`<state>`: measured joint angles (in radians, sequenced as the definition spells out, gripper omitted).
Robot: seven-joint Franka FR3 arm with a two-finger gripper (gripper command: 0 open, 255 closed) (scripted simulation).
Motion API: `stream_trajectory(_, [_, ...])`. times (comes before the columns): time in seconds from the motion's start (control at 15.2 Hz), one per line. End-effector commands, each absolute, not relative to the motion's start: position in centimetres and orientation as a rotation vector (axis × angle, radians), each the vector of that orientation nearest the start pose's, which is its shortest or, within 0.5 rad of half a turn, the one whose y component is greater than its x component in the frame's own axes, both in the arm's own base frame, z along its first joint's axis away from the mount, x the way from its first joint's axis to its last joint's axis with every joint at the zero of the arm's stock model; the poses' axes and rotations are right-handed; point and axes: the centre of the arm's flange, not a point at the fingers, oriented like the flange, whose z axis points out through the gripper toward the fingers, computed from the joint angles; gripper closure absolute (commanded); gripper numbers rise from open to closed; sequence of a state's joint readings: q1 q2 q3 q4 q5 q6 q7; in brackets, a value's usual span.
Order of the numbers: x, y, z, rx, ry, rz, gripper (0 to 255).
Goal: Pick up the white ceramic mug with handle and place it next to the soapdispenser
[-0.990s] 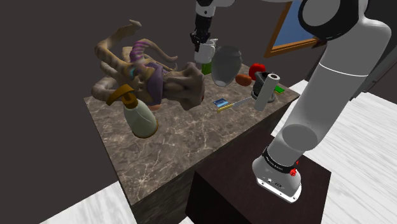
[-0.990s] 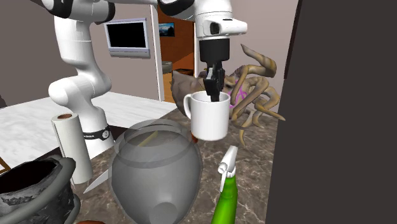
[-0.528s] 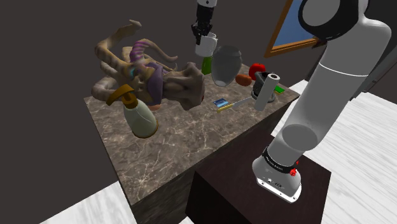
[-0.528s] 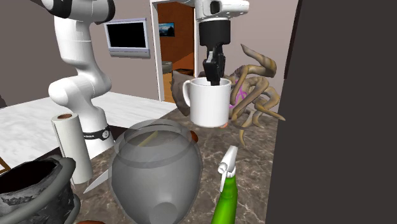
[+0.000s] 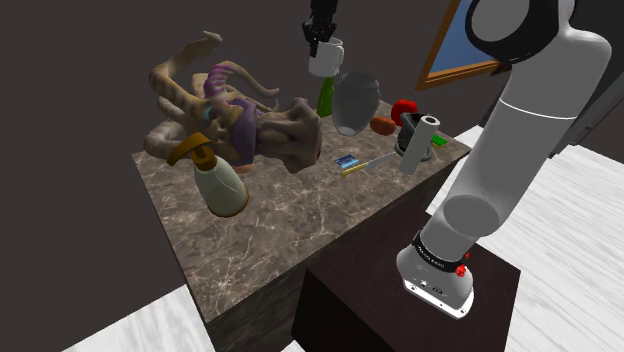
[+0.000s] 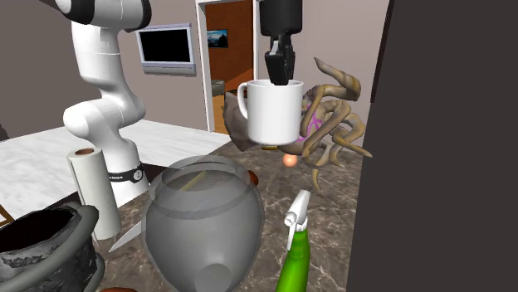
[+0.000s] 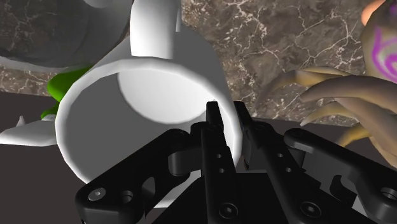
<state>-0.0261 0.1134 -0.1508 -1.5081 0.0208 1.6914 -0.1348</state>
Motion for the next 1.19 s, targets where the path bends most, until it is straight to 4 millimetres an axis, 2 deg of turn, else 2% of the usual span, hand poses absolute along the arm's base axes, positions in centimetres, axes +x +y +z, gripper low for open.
stream_trajectory(0.0, [59.3,-9.8,61.1,-3.146,0.067,-0.112,255])
stream_trajectory(0.92, [59.3,-9.8,68.3,-3.146,0.067,-0.112,255])
stream_trajectory(1.12, [57.5,-6.3,68.3,-3.146,0.067,-0.112,255])
